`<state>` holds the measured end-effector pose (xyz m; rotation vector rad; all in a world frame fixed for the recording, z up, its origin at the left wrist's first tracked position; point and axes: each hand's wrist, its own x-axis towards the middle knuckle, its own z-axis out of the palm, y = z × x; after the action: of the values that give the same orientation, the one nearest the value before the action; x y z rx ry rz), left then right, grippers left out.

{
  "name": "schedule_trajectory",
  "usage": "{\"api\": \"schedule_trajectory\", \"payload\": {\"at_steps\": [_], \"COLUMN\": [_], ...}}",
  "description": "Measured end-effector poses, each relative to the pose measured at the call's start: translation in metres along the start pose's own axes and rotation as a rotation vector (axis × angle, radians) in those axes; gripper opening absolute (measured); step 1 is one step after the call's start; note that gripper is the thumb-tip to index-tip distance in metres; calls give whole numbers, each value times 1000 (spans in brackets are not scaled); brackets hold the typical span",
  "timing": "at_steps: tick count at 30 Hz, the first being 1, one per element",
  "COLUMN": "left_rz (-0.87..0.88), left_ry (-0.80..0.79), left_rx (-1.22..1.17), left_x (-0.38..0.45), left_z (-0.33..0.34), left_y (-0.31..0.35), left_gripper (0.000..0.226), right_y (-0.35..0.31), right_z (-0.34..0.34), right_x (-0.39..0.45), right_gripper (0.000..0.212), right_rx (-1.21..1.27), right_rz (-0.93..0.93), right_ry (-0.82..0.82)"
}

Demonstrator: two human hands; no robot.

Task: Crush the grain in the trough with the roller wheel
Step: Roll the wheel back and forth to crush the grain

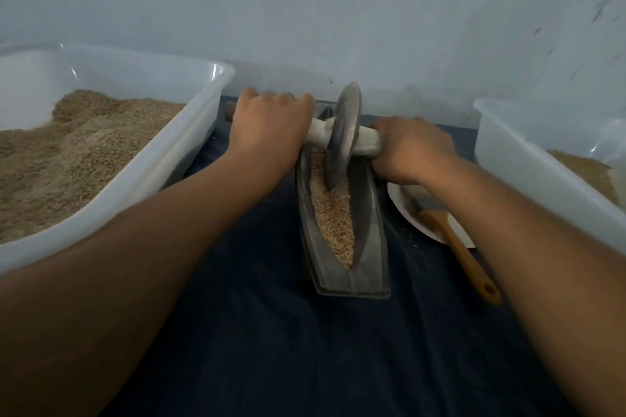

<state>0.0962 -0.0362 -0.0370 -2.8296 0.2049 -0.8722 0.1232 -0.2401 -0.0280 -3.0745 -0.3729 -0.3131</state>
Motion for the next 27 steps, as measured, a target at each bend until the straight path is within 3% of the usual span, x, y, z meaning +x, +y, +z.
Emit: {"api": "schedule_trajectory", "payload": {"at_steps": [9,16,27], "left_rz": [-19,2,64], "left_ry": [33,82,29], "left_rx": [-10,17,63], "left_x": [-24,-56,-78], "left_z": [-5,-12,-40], "left_y": [2,5,7], "left_gripper": [33,40,49], "right_y": [-6,-13,-17], "right_z": [1,1,3], "right_x": [-19,-60,-112], "right_gripper": [20,43,57], "right_rx": [-8,-64,-54], "right_rz": [-3,-96,-122], "right_ry": [96,219,316]}}
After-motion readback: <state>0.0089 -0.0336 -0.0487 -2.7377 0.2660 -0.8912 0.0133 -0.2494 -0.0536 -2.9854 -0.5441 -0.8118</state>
